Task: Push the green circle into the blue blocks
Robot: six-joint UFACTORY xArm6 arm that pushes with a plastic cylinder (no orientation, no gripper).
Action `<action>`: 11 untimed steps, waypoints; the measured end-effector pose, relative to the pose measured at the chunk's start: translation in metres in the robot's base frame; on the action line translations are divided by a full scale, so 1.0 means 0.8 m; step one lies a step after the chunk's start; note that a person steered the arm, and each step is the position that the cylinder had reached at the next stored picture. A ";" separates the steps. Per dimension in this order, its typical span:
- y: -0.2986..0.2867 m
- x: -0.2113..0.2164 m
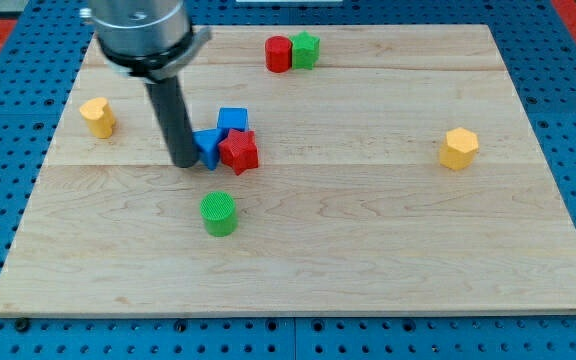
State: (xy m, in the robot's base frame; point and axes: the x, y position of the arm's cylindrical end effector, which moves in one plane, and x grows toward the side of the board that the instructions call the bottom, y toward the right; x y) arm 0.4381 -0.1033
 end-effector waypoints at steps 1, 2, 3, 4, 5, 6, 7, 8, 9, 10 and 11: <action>0.061 -0.011; 0.005 -0.018; -0.042 0.008; -0.067 0.063; -0.066 0.141; -0.004 0.166; 0.028 0.115; 0.051 0.037; 0.051 -0.005; 0.009 0.019; 0.023 0.085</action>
